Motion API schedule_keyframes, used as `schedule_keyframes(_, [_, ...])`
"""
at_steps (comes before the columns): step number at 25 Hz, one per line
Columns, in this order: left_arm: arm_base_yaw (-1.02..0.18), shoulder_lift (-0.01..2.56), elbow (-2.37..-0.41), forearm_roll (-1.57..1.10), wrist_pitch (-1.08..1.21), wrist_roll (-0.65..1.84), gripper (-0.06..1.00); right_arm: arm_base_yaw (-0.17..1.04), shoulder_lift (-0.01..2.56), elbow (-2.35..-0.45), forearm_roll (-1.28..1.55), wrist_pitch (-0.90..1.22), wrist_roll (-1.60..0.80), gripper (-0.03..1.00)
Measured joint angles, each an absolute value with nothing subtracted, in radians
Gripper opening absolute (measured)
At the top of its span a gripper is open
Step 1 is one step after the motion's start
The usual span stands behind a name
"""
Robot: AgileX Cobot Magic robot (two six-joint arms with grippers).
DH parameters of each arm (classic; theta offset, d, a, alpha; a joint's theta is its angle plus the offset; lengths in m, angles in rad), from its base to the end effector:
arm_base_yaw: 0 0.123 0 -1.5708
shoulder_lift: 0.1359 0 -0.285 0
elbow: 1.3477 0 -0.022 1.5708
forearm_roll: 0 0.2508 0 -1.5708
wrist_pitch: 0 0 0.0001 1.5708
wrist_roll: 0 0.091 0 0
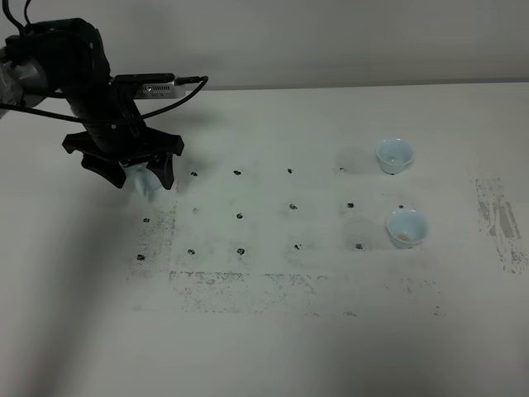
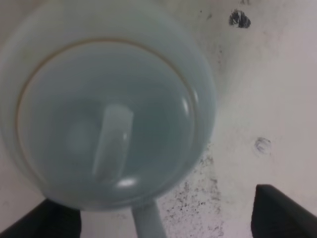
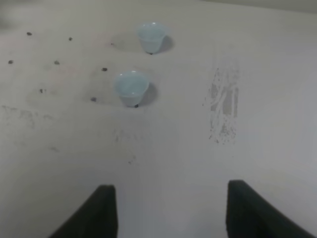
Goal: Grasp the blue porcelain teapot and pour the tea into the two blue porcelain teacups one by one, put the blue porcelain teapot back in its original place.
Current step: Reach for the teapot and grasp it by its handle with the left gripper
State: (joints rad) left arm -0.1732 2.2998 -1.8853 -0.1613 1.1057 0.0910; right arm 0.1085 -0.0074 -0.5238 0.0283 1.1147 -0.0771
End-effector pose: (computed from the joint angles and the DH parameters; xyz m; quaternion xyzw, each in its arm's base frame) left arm 0.4648 -0.0946 0.1589 0.1002 0.9898 -0.0771 0.0655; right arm -0.0113 0.0011 0.2795 -0.0807 0.8552 0.0221 0.5114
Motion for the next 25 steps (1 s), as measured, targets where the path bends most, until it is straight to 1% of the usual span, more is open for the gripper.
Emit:
schedule_keyframes(15, [-0.173, 2.3, -1.885, -0.142, 1.094, 0.09, 0.67, 0.108, -0.007, -0.524, 0.028, 1.115, -0.078, 0.47])
schedule_keyframes(19, [-0.173, 2.3, -1.885, -0.142, 1.094, 0.09, 0.64, 0.108, -0.007, -0.524, 0.028, 1.115, -0.078, 0.47])
schedule_keyframes(25, [-0.173, 2.3, -1.885, -0.139, 1.094, 0.089, 0.56, 0.108, -0.007, -0.524, 0.028, 1.115, -0.078, 0.47])
